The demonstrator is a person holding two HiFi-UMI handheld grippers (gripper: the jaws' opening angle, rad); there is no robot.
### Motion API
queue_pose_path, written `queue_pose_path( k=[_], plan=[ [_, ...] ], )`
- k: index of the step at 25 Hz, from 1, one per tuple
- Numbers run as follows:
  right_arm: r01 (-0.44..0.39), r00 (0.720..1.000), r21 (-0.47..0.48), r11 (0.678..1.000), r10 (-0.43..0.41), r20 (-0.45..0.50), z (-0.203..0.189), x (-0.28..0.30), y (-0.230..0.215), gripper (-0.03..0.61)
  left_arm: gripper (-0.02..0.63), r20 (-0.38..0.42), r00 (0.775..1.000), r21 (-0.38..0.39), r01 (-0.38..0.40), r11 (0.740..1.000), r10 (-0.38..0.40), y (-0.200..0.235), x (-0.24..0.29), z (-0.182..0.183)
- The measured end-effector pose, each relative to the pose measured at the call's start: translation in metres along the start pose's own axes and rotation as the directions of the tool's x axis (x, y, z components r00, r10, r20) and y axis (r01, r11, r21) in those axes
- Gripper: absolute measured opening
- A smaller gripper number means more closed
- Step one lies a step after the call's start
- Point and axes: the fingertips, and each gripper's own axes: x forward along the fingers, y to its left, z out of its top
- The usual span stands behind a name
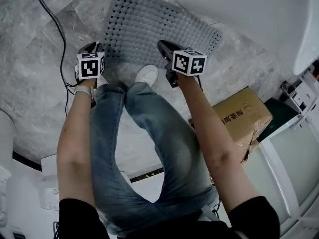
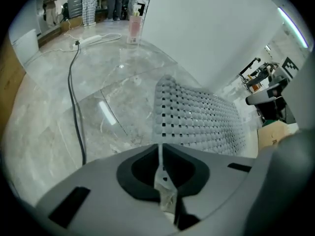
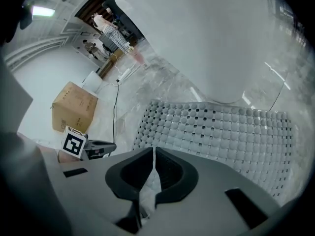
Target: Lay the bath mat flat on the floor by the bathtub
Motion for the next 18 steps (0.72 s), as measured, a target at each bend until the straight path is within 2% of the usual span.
queue_pose_path(
  k=[1, 6, 11, 18],
  plan=[
    [0.007, 1.0, -0.009, 1.0, -0.007, 0.002, 0.0, -0.01, 0.006, 0.037, 0.026, 0.0, 1.0, 0.004, 0.02, 1.0, -0.02, -0.006, -0.015, 0.004],
    [0.035, 0.999, -0.068, 0.997, -0.035, 0.009, 0.006, -0.055, 0.038, 0.026, 0.018, 0.04, 0.992, -0.034, 0.121, 0.992, -0.12, -0.038, -0.083, 0.037],
    [0.071, 0.993, -0.097, 0.993, -0.061, 0.103, 0.028, -0.106, 0.066, 0.026, 0.017, 0.1, 0.985, 0.064, 0.134, 0.989, -0.14, -0.069, -0.147, 0.074],
    [0.069, 0.972, -0.139, 0.988, -0.035, 0.232, 0.07, -0.185, 0.129, 0.026, 0.017, 0.188, 0.964, 0.11, 0.169, 0.979, -0.188, -0.111, -0.238, 0.123]
  ],
)
